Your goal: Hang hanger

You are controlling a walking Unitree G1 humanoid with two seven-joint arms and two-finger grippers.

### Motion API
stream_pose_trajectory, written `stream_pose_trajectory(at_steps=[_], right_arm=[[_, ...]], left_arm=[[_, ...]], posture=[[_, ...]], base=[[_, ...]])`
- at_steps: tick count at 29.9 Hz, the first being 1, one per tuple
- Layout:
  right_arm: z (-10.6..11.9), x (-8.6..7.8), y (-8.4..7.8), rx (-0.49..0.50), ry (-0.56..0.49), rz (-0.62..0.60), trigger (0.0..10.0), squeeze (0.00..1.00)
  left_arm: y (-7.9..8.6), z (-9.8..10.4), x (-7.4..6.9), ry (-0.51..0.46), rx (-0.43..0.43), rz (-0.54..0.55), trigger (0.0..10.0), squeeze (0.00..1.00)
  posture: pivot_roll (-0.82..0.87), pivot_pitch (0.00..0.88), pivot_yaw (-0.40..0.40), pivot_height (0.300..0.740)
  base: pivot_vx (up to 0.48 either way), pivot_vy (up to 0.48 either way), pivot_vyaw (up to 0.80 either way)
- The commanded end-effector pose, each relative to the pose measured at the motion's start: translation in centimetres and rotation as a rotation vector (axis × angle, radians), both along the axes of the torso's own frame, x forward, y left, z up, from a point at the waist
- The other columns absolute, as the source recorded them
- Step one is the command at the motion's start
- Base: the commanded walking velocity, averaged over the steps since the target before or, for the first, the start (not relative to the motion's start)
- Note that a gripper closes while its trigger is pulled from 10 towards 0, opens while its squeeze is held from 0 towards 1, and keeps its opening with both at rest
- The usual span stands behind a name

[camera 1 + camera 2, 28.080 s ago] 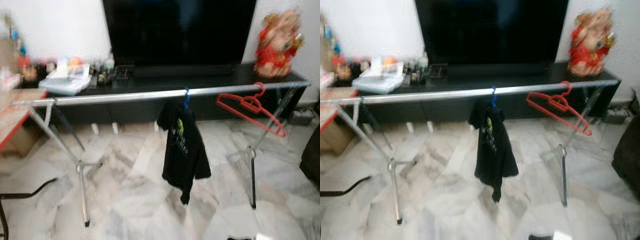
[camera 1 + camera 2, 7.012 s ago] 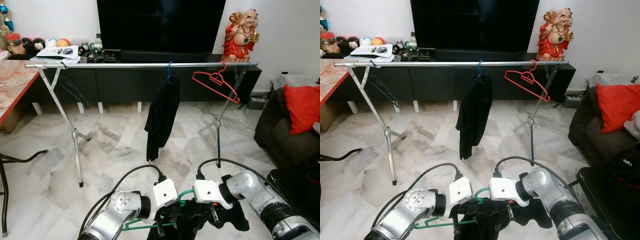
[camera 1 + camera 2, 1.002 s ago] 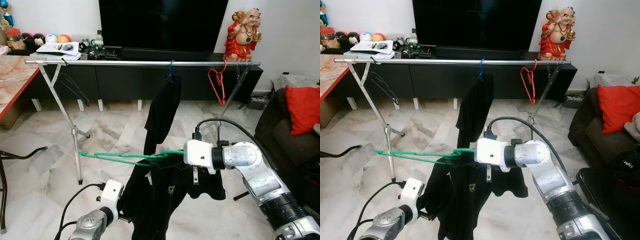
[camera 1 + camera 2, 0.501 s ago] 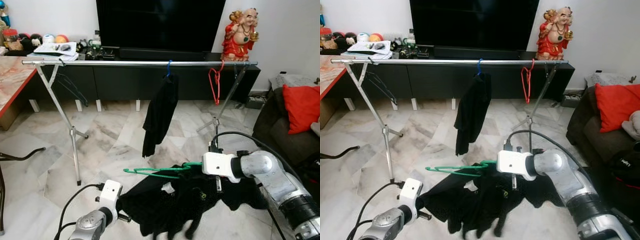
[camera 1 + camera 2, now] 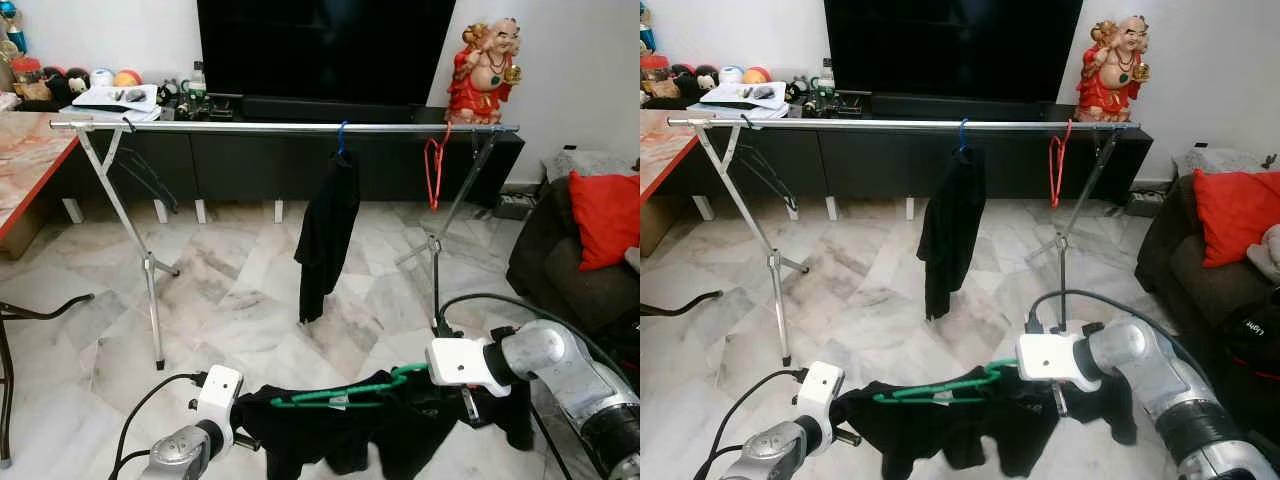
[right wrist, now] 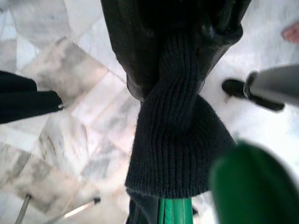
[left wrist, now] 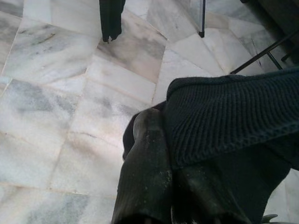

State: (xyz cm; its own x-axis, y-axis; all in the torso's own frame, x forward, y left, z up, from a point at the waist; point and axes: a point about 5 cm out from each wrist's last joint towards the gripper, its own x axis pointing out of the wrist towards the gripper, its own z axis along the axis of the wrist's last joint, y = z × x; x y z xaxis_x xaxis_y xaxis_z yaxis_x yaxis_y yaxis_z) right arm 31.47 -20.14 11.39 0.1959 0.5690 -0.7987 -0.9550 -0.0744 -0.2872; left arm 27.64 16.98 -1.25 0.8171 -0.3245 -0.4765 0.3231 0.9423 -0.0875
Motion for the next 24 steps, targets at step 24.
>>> stream_pose_trajectory(at_steps=[24], right_arm=[[-4.1,1.4,5.1,-0.213,-0.235,0.025,0.0,0.0]], left_arm=[[-2.4,6.0,3.4,-0.199,0.032,-0.415,0.0,0.0]], posture=[[0.15,0.0,-0.092,0.74]], base=[[0.0,0.0,0.0]])
